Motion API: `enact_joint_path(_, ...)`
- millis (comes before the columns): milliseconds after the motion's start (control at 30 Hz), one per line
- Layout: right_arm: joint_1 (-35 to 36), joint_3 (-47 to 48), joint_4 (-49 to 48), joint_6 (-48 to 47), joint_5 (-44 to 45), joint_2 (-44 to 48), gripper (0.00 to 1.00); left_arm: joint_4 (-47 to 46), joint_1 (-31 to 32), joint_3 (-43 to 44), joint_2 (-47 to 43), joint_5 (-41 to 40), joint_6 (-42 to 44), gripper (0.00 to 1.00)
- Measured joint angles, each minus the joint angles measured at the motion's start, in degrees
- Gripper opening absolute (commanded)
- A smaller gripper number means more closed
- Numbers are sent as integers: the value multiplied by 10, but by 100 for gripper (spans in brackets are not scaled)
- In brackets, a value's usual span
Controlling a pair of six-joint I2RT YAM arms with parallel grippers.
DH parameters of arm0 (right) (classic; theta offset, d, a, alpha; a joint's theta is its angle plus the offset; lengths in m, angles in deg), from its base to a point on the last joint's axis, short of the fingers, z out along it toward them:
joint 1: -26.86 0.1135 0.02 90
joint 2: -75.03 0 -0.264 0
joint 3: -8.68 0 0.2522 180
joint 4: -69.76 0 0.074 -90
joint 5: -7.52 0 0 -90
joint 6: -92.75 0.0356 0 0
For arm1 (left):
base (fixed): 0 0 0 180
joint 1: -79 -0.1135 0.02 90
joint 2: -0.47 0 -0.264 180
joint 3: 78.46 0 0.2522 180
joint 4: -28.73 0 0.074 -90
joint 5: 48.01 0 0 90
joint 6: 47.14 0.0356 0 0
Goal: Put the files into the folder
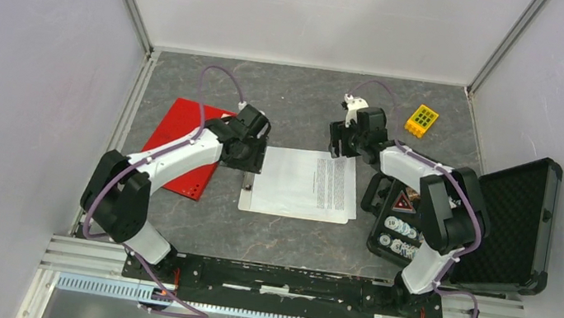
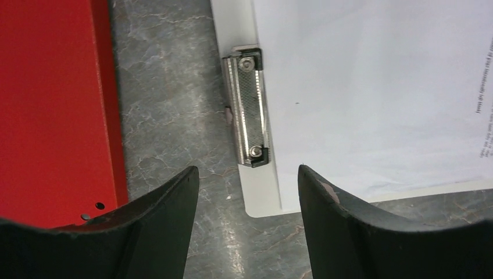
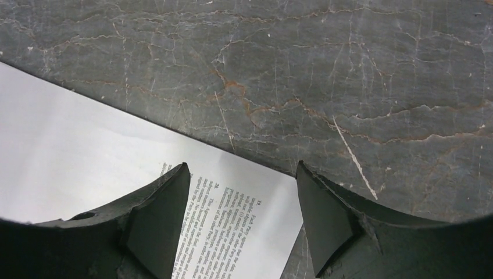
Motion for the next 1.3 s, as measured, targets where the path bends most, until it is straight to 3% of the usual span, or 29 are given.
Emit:
enact_joint_path(200, 0, 24, 0, 1, -11, -31, 74, -14, -31, -33, -7, 13, 0, 70)
enact_joint_path(1300, 0, -17, -38, 10, -30, -48, 74, -29, -31, -35, -12, 19, 0, 71)
